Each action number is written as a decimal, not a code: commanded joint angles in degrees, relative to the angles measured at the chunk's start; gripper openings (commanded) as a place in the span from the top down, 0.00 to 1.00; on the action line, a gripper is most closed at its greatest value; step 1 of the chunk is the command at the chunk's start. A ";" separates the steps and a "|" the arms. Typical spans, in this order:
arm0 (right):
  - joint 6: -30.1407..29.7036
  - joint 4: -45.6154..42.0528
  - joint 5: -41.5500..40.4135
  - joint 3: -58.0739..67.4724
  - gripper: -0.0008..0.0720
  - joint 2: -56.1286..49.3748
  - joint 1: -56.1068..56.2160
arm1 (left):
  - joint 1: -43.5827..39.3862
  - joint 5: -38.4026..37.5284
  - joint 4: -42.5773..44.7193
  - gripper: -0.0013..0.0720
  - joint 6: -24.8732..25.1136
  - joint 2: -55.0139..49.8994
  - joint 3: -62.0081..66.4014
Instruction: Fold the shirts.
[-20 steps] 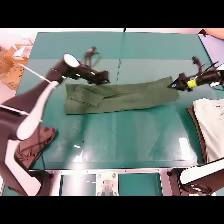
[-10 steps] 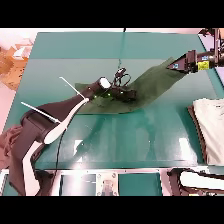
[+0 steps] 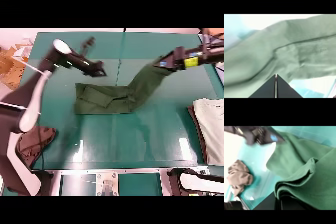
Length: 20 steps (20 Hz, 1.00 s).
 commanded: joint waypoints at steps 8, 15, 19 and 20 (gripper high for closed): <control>0.74 2.47 -51.98 0.22 0.82 -23.37 44.72 | 20.48 -16.65 12.24 0.95 -3.21 5.29 4.96; 0.59 -3.76 -44.65 2.97 0.43 -26.12 38.23 | 21.11 -16.79 12.79 0.95 -2.05 5.29 3.04; 2.91 -8.76 -25.24 2.95 0.40 -18.43 19.41 | 21.11 -18.49 13.07 0.95 -1.62 5.29 3.04; 4.00 -9.84 -21.22 2.93 0.37 -17.92 15.10 | 21.11 -18.49 13.09 0.95 -1.62 5.29 3.04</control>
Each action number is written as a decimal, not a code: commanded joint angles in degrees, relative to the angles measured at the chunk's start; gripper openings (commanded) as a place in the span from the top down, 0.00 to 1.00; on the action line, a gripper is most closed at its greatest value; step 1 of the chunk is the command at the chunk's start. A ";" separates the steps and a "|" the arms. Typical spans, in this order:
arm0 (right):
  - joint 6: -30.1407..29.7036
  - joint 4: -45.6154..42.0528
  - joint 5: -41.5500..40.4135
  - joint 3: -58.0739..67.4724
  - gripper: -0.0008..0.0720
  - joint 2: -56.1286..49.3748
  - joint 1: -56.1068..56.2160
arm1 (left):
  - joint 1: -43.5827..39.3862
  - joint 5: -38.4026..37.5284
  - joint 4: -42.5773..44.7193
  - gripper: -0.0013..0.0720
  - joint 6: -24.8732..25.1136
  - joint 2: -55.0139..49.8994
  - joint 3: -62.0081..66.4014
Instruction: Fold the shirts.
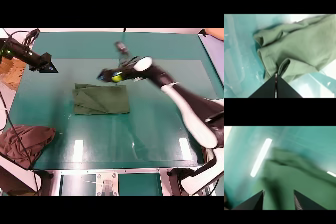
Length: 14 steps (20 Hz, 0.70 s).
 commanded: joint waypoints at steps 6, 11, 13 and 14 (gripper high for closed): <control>4.39 -5.16 15.98 -13.42 0.24 0.79 -22.12 | 0.13 2.25 6.91 0.95 -2.58 0.04 -0.04; -1.40 8.07 13.77 -15.28 0.24 -8.98 -15.21 | 0.15 2.89 11.37 0.95 -3.76 0.04 -0.04; -1.68 11.10 12.74 -13.53 0.24 -11.19 -12.04 | 0.13 2.91 11.37 0.95 -3.74 0.02 -0.04; -2.14 12.28 12.66 -12.35 0.25 -11.45 -10.73 | 0.15 2.89 11.37 0.95 -3.74 0.04 -0.04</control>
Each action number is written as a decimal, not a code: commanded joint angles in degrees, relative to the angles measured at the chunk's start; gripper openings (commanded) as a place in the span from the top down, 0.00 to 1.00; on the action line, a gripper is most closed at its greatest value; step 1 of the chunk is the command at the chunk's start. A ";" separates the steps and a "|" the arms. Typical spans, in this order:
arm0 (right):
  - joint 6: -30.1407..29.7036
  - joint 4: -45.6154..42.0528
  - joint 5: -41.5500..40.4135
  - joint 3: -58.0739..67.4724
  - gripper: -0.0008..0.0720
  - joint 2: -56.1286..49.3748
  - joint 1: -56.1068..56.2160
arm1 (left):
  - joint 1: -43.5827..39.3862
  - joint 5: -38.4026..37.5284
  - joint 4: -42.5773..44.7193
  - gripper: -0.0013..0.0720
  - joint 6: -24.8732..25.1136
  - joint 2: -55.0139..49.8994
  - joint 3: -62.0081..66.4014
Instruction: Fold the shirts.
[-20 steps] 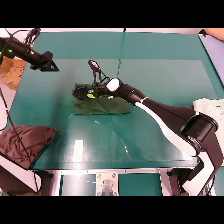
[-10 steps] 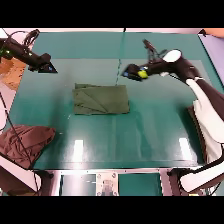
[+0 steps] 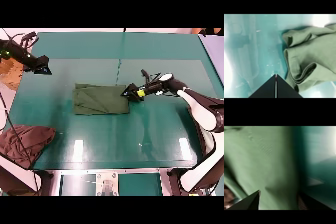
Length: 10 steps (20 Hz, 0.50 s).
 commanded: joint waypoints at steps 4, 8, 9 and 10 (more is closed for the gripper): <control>-2.16 5.07 3.13 10.12 0.96 -2.12 4.98 | 0.00 -0.31 1.11 0.95 -0.26 0.02 0.00; 1.03 4.42 3.80 19.61 0.97 5.81 0.42 | 0.00 -1.40 1.11 0.95 -0.28 0.04 0.00; 2.23 3.15 4.15 21.49 0.97 8.17 -1.79 | 0.00 -1.55 1.11 0.95 -0.28 0.04 0.00; 4.02 1.05 4.48 22.91 0.97 10.60 -4.42 | 0.00 -1.64 1.11 0.95 -0.28 0.04 0.00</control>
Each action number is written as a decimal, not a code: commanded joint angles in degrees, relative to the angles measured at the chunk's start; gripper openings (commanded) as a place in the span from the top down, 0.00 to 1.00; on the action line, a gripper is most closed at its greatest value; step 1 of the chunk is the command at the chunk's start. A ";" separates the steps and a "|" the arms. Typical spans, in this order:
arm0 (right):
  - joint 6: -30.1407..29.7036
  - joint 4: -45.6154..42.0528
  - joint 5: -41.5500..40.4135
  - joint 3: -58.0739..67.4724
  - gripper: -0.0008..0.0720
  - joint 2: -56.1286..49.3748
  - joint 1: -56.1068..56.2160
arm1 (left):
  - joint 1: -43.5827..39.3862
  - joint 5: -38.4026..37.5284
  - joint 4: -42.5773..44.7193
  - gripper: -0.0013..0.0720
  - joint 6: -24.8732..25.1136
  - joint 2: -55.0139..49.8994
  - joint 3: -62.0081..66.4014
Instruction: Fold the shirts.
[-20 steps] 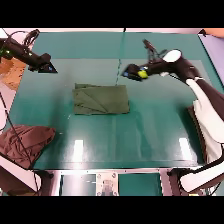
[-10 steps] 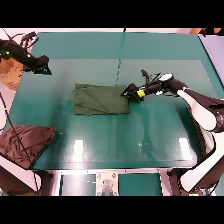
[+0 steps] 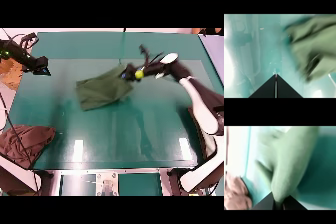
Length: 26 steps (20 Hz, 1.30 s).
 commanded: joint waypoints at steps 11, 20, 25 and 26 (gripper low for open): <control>22.05 -23.12 9.60 6.40 0.97 22.95 -49.24 | -0.02 -1.75 -0.02 0.95 -0.02 0.02 -0.02; 27.21 -48.09 29.46 4.94 0.97 29.66 -70.97 | -0.02 -1.84 -0.50 0.95 -0.02 0.00 -0.04; 27.02 -52.70 31.87 -3.39 0.97 33.20 -74.20 | 0.00 -1.99 -0.81 0.95 0.02 0.00 -0.04; 26.77 -51.36 31.67 -4.66 0.97 33.40 -74.18 | -0.02 -2.12 -0.81 0.95 0.00 0.00 -0.04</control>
